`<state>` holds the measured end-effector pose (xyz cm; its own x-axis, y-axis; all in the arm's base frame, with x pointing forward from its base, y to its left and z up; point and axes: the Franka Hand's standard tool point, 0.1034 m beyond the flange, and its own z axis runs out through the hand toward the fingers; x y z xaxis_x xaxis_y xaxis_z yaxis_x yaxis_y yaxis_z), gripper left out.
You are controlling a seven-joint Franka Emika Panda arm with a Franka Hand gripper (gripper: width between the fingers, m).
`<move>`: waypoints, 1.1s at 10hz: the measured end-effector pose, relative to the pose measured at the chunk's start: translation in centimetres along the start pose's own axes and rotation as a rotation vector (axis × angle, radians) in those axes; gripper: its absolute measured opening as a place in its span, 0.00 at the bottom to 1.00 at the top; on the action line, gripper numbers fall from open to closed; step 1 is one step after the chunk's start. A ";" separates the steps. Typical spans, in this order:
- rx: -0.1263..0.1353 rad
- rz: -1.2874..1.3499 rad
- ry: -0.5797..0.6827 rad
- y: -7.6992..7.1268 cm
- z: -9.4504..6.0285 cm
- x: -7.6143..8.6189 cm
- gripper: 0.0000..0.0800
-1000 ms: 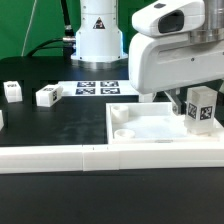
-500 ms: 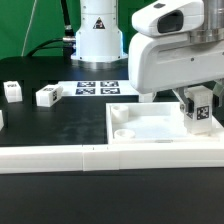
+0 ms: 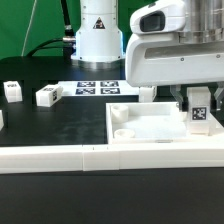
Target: Assemble one leg
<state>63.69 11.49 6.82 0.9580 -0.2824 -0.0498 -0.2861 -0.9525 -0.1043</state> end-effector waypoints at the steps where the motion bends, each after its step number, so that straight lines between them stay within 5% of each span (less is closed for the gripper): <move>1: 0.007 0.156 -0.003 0.1 0.0 0.0 0.36; 11: 0.008 1.141 -0.007 0.1 0.1 0.0 0.36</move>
Offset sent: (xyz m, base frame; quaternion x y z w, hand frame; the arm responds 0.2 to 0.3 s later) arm -0.0022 -0.0030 -0.0025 -0.0065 0.0036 0.2863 0.9581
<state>63.63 11.40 6.69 0.1389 -0.9824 -0.1253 -0.9902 -0.1398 -0.0011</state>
